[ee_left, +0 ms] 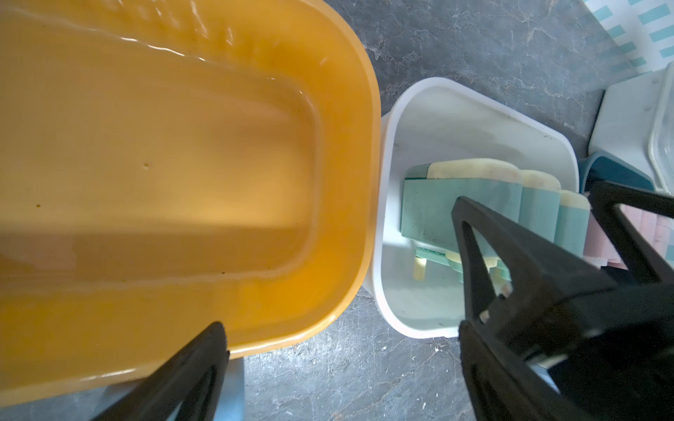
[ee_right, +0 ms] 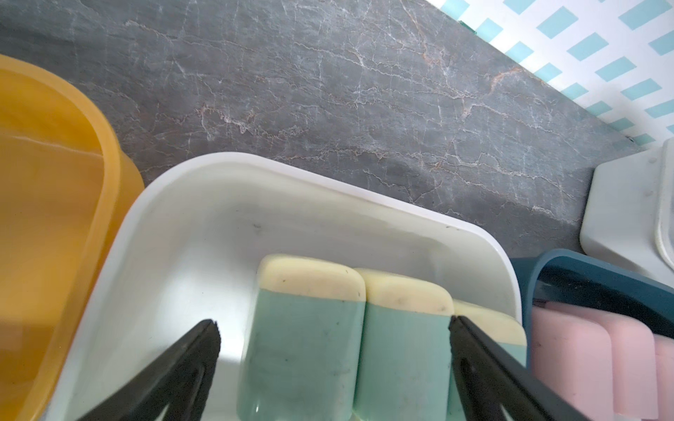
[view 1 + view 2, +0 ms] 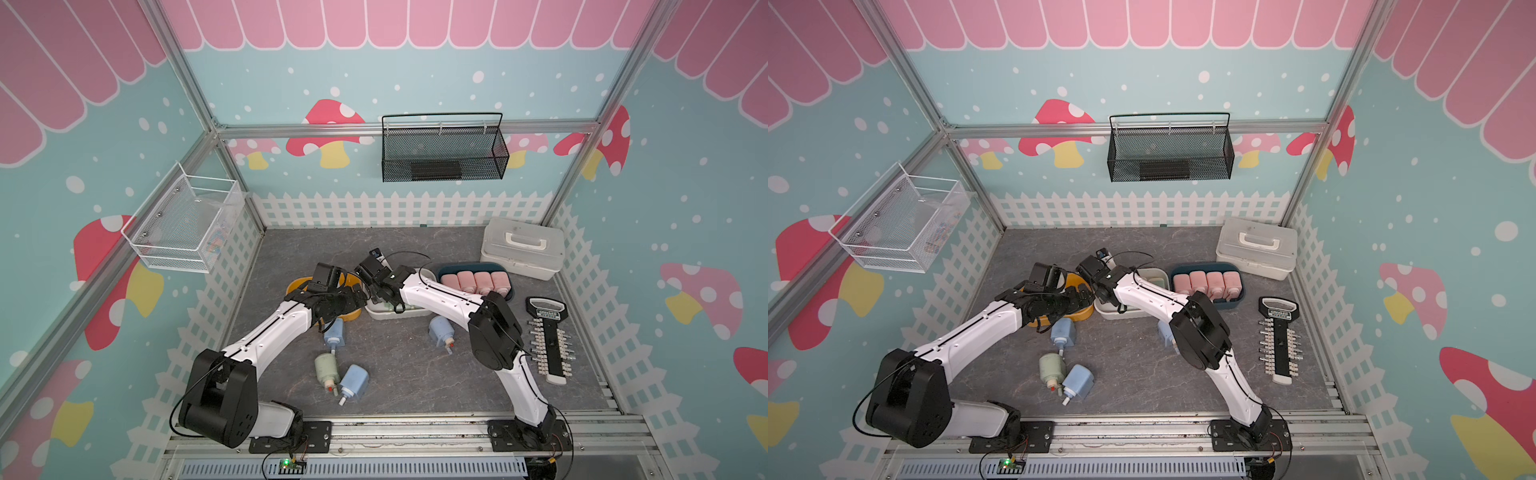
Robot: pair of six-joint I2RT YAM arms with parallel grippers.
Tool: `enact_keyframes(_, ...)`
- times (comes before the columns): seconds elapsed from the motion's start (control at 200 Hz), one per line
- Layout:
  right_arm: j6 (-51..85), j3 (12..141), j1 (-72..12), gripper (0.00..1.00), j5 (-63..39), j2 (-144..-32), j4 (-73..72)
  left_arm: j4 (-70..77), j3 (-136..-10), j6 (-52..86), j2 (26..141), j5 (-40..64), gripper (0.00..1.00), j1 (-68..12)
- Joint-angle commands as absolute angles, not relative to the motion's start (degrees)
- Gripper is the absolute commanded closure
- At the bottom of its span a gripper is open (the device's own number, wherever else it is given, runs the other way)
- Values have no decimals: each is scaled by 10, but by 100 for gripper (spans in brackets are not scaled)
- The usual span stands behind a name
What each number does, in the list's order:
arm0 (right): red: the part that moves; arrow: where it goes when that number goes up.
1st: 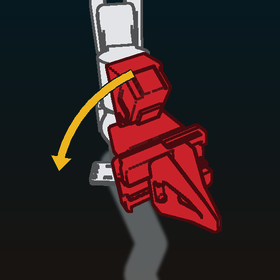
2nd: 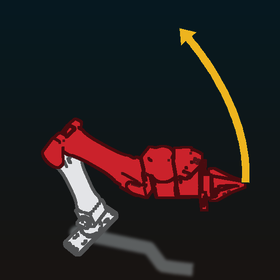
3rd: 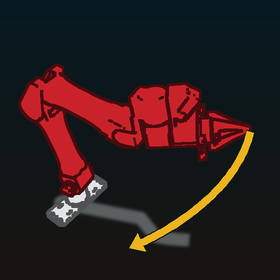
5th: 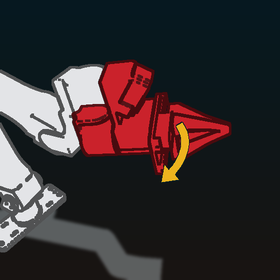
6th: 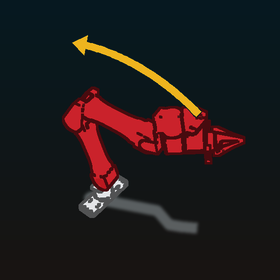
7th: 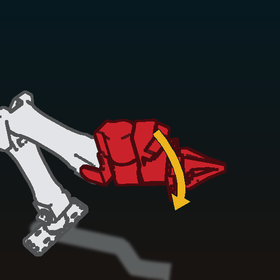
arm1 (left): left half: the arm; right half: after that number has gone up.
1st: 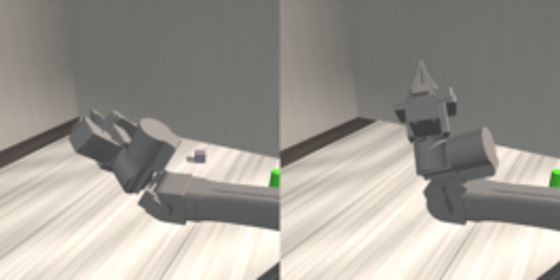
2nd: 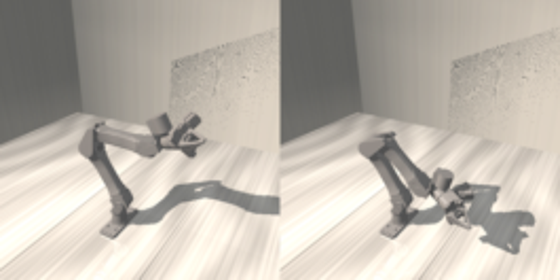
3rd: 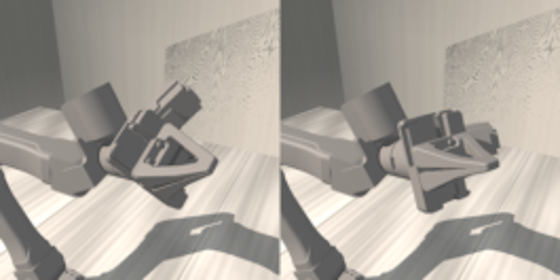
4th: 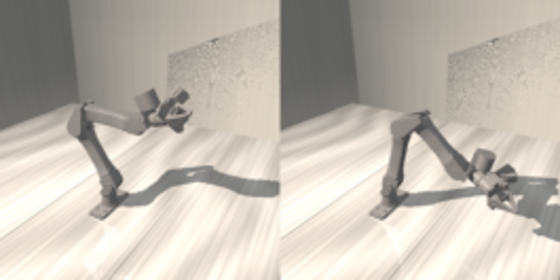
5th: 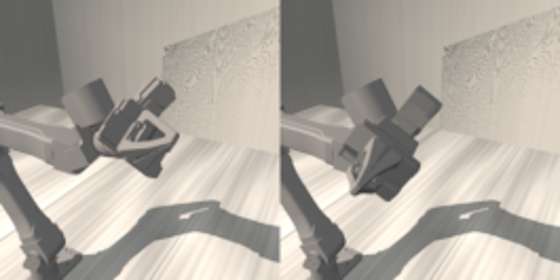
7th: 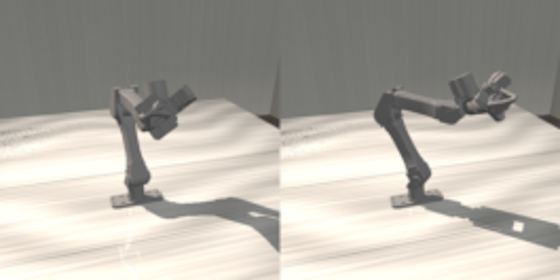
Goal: Place the pencil sharpeners by color into the storage box
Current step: Place the pencil sharpener in the storage box.
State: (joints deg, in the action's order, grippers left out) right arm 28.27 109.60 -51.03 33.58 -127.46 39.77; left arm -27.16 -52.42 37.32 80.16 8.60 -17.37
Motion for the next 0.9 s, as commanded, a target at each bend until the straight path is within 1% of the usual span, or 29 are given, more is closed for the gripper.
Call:
enact_keyframes(0.0, 272, 1117, -509, 2, 340, -1297, 391, -270, -530, 376, 802, 81, 1, -172)
enact_keyframes(0.335, 276, 1137, -508, 2, 378, -1327, 402, -270, -531, 375, 804, 81, 1, -172)
enact_keyframes(0.605, 284, 1148, -505, 2, 435, -1354, 425, -270, -528, 375, 806, 85, 1, -172)
enact_keyframes(0.896, 288, 1149, -504, 2, 451, -1360, 442, -269, -528, 377, 808, 87, 1, -172)
